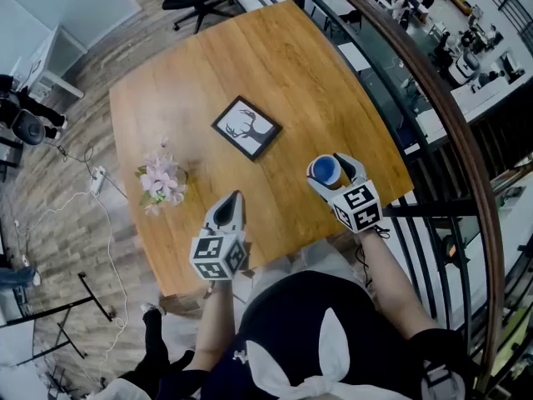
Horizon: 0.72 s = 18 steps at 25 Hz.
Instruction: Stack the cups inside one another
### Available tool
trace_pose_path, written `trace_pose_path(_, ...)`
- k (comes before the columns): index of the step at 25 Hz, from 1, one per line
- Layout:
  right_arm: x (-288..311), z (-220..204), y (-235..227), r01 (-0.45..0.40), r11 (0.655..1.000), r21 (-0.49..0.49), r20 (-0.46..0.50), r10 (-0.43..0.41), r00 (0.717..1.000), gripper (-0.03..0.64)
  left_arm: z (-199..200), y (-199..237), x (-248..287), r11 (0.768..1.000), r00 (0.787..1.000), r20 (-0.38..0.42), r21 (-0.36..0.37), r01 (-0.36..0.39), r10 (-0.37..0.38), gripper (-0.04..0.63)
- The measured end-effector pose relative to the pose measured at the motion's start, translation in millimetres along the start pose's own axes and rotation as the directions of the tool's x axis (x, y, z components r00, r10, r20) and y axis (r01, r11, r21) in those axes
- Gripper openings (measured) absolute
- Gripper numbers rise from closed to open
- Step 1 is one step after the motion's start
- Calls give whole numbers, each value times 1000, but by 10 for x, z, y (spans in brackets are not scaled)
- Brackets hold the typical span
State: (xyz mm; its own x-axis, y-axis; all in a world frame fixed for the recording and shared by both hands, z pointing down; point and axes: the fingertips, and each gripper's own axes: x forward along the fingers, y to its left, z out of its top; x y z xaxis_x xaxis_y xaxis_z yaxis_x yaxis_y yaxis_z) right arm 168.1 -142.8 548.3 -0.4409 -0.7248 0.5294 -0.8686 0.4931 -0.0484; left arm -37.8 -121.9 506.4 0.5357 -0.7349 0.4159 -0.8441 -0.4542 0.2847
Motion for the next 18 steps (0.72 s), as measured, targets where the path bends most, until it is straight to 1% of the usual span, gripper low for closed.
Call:
trace_pose_path(5, 119, -102, -35, -8, 1000, 15, -25, 9, 1000, 367, -7, 61, -36, 999, 1000, 9, -41, -16, 16, 15)
trace_pose_path(18, 383, -451, -84, -29, 999, 19, -108, 31, 994, 367, -45, 63, -80, 998, 999, 6, -44, -43, 44, 15)
